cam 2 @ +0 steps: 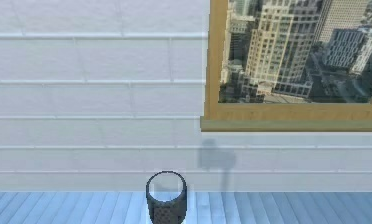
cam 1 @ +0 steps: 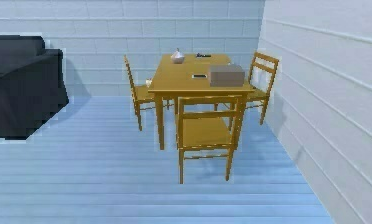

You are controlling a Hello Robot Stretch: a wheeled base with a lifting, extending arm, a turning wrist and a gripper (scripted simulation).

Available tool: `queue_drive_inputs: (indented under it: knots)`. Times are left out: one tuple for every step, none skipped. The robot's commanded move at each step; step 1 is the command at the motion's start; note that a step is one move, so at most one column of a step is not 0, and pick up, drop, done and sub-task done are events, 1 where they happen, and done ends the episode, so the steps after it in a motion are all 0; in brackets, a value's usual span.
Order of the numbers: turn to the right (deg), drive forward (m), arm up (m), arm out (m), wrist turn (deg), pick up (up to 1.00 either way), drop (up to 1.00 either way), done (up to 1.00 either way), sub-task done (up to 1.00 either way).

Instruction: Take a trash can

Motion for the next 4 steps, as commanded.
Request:
queue_drive_inputs:
  knots:
    - [0.0,0.0,0.0,0.48,0.0,0.0,0.0,0.0,0.0]
    - [0.0,0.0,0.0,0.0,45.0,0.0,0.0,0.0,0.0]
    - [0.0,0.0,0.0,0.0,45.0,0.0,0.0,0.0,0.0]
    - [0.0,0.0,0.0,0.0,45.0,0.0,0.0,0.0,0.0]
